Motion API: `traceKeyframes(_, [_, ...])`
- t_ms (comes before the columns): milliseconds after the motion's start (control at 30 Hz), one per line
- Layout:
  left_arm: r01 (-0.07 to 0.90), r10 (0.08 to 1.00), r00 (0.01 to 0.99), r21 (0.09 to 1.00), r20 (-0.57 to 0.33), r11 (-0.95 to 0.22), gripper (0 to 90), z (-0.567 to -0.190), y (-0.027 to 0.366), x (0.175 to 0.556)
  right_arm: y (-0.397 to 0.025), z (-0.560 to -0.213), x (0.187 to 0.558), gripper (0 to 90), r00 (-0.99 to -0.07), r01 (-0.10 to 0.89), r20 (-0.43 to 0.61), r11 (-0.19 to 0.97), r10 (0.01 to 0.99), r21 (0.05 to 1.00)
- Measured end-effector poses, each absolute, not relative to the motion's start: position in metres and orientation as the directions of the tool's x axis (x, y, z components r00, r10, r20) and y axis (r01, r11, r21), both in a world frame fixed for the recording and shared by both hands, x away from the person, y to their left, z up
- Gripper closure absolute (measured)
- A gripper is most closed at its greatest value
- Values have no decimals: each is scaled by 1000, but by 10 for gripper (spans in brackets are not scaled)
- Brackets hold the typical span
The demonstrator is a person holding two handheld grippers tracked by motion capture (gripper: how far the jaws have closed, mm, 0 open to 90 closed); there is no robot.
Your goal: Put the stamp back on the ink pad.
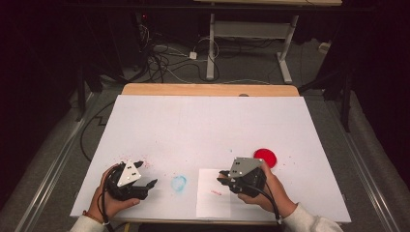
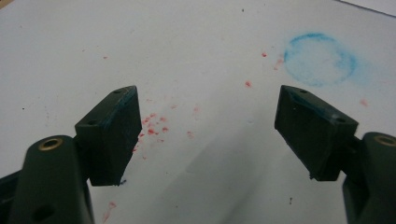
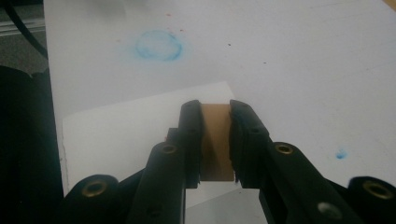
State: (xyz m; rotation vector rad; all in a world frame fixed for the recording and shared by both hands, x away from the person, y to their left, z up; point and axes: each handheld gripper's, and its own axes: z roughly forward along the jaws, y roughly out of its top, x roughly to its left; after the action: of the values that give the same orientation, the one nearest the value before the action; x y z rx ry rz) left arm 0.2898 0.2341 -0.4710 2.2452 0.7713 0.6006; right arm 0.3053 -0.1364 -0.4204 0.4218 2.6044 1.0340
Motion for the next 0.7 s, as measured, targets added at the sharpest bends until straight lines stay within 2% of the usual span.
traceKeyframes(333, [341,660,720,719,215,-606,220,-470,231,289,-153,-409,308,764,-889,165,-190,678,417,716])
traceKeyframes(700, [342,660,720,718,214,-606,221,-470,231,289,-180,-400,322,764,-841,215,-200,650,502,729])
